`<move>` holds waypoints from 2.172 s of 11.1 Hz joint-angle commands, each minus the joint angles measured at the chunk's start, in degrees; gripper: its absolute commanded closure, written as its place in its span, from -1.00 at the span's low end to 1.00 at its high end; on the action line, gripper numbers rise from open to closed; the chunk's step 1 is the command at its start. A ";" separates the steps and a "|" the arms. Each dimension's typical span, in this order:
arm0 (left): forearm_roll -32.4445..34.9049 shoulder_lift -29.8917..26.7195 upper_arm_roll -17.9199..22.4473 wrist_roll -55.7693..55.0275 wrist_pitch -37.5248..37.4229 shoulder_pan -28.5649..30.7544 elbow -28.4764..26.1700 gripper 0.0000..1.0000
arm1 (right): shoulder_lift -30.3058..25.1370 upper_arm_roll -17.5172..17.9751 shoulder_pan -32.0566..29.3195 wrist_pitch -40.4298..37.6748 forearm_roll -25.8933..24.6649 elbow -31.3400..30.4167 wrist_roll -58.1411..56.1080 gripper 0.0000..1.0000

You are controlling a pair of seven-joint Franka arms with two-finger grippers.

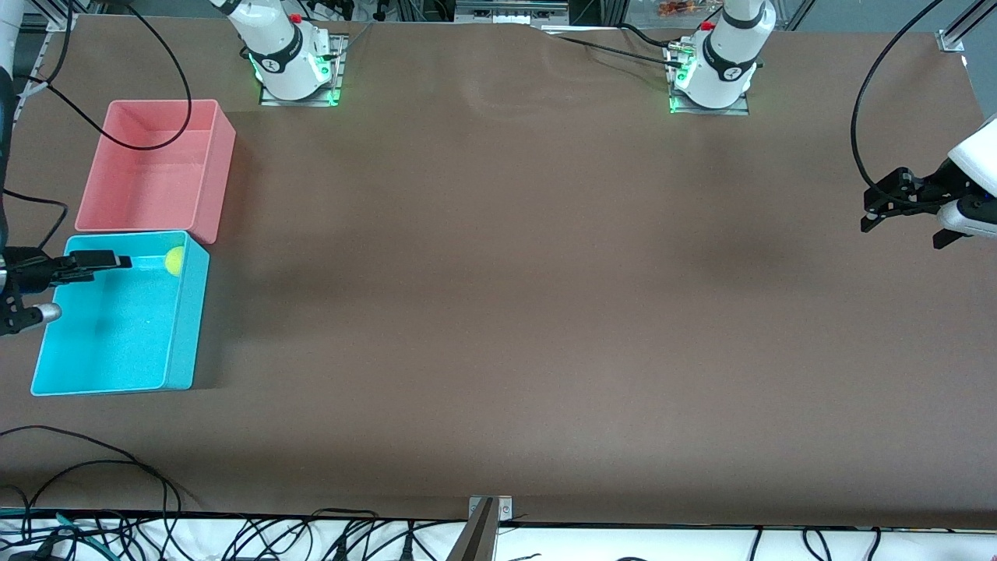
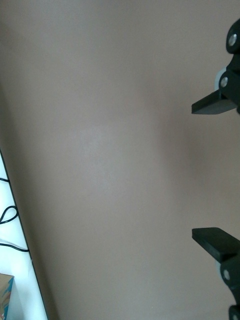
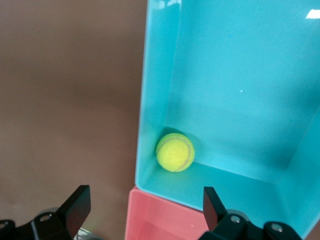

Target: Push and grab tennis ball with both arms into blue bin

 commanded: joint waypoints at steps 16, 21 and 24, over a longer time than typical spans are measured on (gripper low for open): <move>-0.68 1.40 -0.21 2.92 -1.19 1.31 1.80 -1.00 | -38.04 10.11 11.92 9.47 -13.10 -23.97 24.46 -1.00; -0.68 1.49 -0.21 2.92 -1.19 1.31 1.80 -1.00 | -36.28 9.85 7.96 9.03 -12.75 -22.48 24.20 -1.00; -0.68 1.49 -0.21 2.92 -1.19 1.31 1.80 -1.00 | -36.37 9.76 7.96 7.98 -12.58 -21.95 24.29 -1.00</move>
